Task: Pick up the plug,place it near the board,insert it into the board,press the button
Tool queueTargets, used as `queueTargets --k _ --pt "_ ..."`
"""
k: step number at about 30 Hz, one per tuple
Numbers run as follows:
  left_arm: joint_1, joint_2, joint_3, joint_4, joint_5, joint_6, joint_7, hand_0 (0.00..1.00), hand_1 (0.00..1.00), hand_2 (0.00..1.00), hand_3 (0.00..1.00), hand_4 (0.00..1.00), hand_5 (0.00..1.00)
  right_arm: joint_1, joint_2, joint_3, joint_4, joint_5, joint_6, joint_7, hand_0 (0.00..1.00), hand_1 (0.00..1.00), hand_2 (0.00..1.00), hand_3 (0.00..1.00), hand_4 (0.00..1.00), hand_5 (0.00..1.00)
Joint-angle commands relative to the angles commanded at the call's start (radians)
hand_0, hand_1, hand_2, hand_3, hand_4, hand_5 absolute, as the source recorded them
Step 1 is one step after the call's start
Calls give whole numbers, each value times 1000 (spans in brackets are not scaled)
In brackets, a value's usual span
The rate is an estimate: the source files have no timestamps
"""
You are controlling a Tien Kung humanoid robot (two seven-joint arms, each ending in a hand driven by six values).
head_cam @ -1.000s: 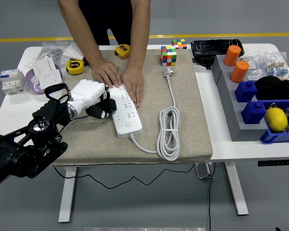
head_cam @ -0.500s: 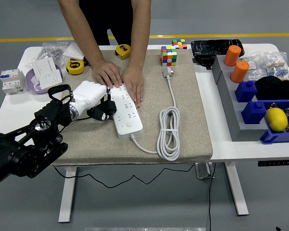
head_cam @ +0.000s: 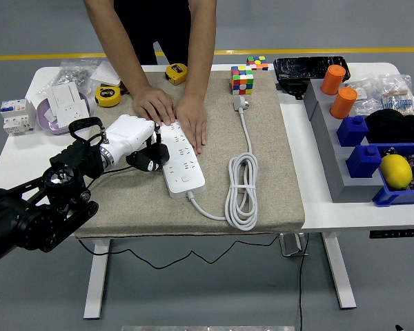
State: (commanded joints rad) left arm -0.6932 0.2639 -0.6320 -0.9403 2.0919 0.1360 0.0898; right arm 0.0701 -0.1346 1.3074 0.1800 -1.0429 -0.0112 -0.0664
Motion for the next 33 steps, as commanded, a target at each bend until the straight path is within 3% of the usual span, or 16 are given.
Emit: queueTargets --k 1,6,7,12,13,24,25,30,31,33 --pt "0 0 1 0 -2 -1 0 535 683 616 614 906 307 0 0 3 0 0 3 0 820 712 701 709 998 890" --pt "1 1 4 1 -8 -10 2 535 683 616 614 906 307 -1 -1 33 0 -9 34 -9 820 712 701 709 998 890" --pt "1 1 4 1 -9 -11 3 636 770 740 803 934 322 -1 -1 43 0 -13 48 -18 998 837 755 749 998 920" --pt "-1 0 2 1 -11 -5 0 636 770 740 803 934 322 -1 1 87 0 -43 95 -53 998 837 755 749 998 920" --pt "-2 0 2 1 -11 -5 0 692 807 783 843 958 351 -1 1 89 0 -43 98 -55 998 917 797 781 998 974" --pt "-3 8 -8 -21 -19 -26 -2 695 820 793 853 978 362 -1 0 81 0 -30 96 -43 998 913 793 778 998 967" --pt "-2 11 -10 -30 -19 -35 1 734 857 838 879 998 495 0 0 79 0 -28 94 -42 998 905 788 774 998 955" --pt "2 22 -37 -100 -19 -83 13 734 857 838 879 998 495 -1 1 78 0 -28 85 -37 998 905 788 774 998 955" --pt "3 23 -50 -113 -16 -91 14 823 946 926 926 998 709 -1 1 78 0 -28 84 -36 998 892 779 770 998 937" --pt "7 24 -76 -138 -15 -105 16 823 946 926 926 998 709 -1 2 77 0 -28 81 -34 998 892 779 770 998 937"
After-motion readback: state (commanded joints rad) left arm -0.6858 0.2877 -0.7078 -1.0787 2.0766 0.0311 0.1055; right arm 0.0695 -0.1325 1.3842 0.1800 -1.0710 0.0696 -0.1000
